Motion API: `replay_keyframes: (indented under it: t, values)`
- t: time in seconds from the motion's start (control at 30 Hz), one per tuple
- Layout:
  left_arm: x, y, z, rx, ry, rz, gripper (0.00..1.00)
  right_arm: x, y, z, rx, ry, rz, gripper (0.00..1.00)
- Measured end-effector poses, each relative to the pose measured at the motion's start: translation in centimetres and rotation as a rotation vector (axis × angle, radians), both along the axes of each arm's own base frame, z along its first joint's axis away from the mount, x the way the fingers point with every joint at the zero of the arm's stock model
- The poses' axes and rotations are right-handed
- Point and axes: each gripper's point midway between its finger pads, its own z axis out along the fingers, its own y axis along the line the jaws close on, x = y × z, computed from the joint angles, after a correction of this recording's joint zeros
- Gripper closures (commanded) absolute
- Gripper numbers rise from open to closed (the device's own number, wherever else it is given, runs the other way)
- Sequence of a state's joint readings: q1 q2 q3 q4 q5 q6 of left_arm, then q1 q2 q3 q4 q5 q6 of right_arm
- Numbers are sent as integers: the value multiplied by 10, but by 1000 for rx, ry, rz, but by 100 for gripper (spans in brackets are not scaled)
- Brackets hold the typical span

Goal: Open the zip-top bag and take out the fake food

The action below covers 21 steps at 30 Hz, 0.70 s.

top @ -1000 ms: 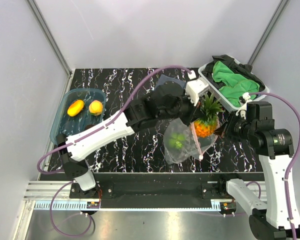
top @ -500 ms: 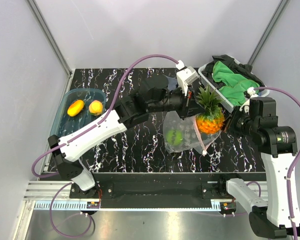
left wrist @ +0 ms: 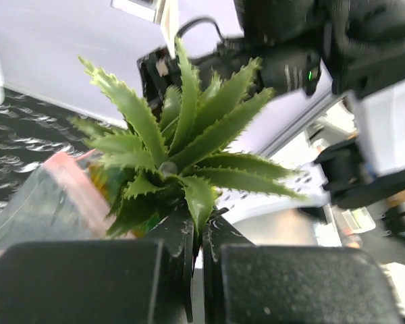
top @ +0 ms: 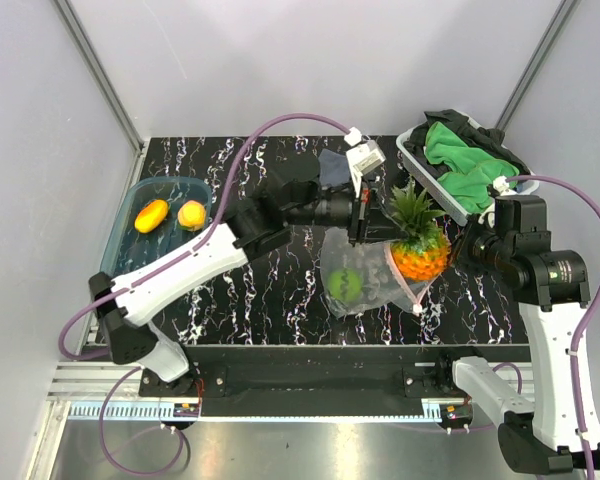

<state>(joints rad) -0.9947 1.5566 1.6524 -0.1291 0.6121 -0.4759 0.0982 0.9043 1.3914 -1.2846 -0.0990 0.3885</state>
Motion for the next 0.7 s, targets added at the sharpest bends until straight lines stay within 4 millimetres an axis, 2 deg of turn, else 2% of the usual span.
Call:
replay_keyframes:
  t: [0.2, 0.27, 0.53, 0.7]
  values:
    - [10, 30, 7, 42, -104, 144, 100, -3, 4, 1, 22, -4, 13, 100]
    - [9, 31, 11, 32, -119, 137, 100, -4, 5, 2, 30, -5, 13, 100]
    - [-29, 4, 19, -78, -45, -166, 100, -4, 6, -3, 33, 30, 8, 100]
    - [-57, 2, 26, -124, 4, -354, 100, 3, 7, -6, 33, 45, 7, 100]
